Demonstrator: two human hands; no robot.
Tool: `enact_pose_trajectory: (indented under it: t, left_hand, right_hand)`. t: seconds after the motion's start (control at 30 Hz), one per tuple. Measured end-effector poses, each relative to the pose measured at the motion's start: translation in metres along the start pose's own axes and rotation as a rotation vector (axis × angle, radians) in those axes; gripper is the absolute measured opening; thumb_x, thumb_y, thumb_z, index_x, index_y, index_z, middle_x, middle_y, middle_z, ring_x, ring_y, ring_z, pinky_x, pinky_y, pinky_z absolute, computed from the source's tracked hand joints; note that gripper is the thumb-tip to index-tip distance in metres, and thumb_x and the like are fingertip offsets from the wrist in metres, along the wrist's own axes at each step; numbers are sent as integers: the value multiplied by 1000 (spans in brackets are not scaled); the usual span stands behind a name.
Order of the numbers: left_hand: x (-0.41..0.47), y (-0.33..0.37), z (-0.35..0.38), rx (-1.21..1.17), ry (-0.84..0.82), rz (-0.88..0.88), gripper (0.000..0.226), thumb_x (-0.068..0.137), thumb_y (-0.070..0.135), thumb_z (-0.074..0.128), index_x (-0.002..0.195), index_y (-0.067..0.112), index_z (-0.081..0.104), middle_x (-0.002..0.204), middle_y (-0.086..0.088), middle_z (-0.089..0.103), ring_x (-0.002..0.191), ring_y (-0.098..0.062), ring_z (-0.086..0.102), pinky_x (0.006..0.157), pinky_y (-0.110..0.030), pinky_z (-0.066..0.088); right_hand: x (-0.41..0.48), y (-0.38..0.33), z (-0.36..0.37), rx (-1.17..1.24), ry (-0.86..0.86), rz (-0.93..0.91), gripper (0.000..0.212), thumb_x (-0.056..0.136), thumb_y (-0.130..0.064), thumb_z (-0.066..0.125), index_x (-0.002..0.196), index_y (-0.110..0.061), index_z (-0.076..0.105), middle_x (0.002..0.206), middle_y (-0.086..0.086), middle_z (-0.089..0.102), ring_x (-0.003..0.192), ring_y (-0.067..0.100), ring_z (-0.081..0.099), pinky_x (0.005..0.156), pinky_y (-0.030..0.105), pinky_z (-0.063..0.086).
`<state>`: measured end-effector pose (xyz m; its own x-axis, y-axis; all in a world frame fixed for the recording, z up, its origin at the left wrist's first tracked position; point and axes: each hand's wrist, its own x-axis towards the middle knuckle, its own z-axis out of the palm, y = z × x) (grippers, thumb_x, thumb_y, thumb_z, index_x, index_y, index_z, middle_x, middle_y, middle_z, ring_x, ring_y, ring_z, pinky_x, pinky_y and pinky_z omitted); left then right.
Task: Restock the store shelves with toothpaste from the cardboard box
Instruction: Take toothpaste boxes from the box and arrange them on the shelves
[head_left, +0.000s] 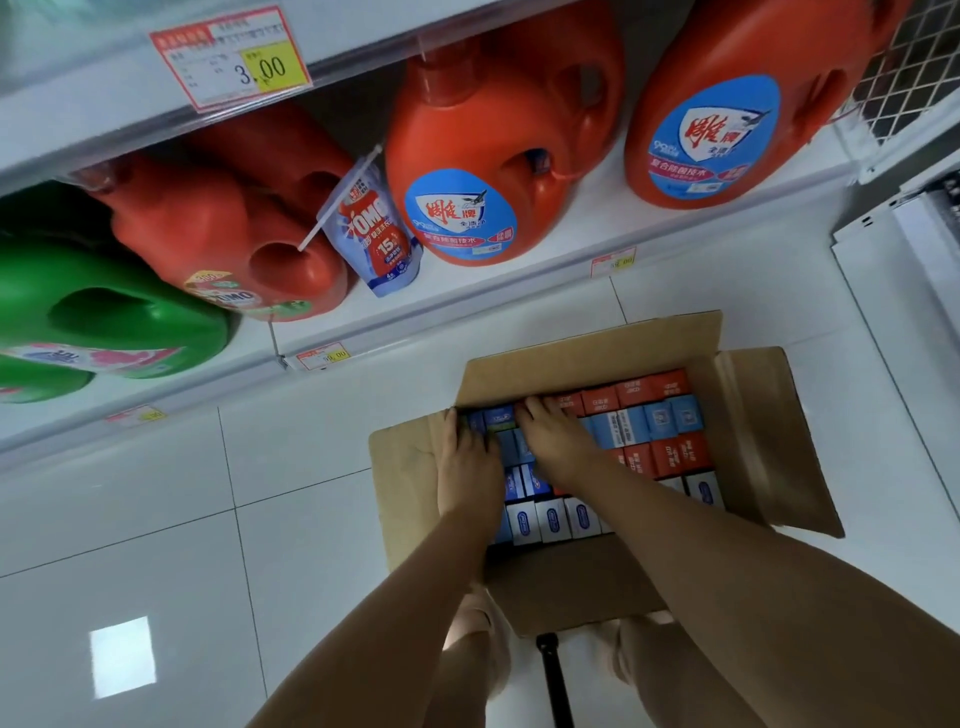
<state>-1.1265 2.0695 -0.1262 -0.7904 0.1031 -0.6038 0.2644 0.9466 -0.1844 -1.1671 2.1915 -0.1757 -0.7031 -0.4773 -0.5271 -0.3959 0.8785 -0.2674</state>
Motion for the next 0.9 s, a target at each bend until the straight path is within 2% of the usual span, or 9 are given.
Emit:
enact_pose_trajectory:
  t: [0.13,0.27,0.43,0.57,0.67,0.73,0.83,0.9]
  left_hand:
    - [5,3,1,-27,18,-32,38,94,24,44,129,11,48,122,-7,58,129,-28,41,114,-47,-18]
    - [8,10,-3,37,-36,-34,42,93,26,47,132,12,44,126,-7,55,131,-28,39,108,-53,-21]
    - [9,16,-4,12,-59,-28,47,95,27,41,139,9,36,135,-10,50,137,-28,32,106,-54,-22]
    - [4,9,-12,-137,-27,-4,44,92,22,47,133,10,42,129,-8,53,128,-24,41,110,-47,-20]
    - [0,-3,-16,-270,-44,54,51,89,16,53,137,8,39,134,-11,48,132,-23,38,117,-37,-10]
    - [-3,-13,-17,-461,-80,69,59,88,14,57,142,10,34,140,-12,43,137,-24,31,119,-32,3]
    - [-17,-25,-25,-693,-126,55,68,82,15,68,142,17,37,140,-10,42,130,-24,39,109,-33,34]
    - [-28,-32,-32,-847,-153,71,78,76,17,76,143,19,36,140,-6,44,126,-23,45,102,-32,40]
  right_hand:
    - [5,3,1,-31,4,-27,63,78,-1,66,135,-1,39,138,14,33,124,30,36,88,39,45]
    - [6,8,2,-70,15,-68,57,80,4,60,134,0,42,137,17,37,121,31,40,79,38,47]
    - [6,5,0,-109,16,-79,55,81,0,60,133,-2,44,136,15,42,124,29,40,86,38,46]
    - [2,1,-7,-123,3,-78,55,79,-9,68,130,-6,45,133,11,46,124,25,41,92,34,42]
    - [-6,-1,-18,-49,-29,-46,51,75,-10,74,120,-7,49,123,11,55,113,24,53,84,31,44]
    - [-16,-2,-29,-7,-17,-49,48,73,-9,75,113,-8,50,115,11,59,104,25,58,78,31,46]
    - [-35,-5,-53,40,17,-100,48,72,-14,76,111,-9,47,110,9,58,97,26,60,74,34,48]
    - [-53,-8,-80,148,19,-87,49,73,-20,76,111,-13,46,108,6,57,94,24,60,73,35,49]
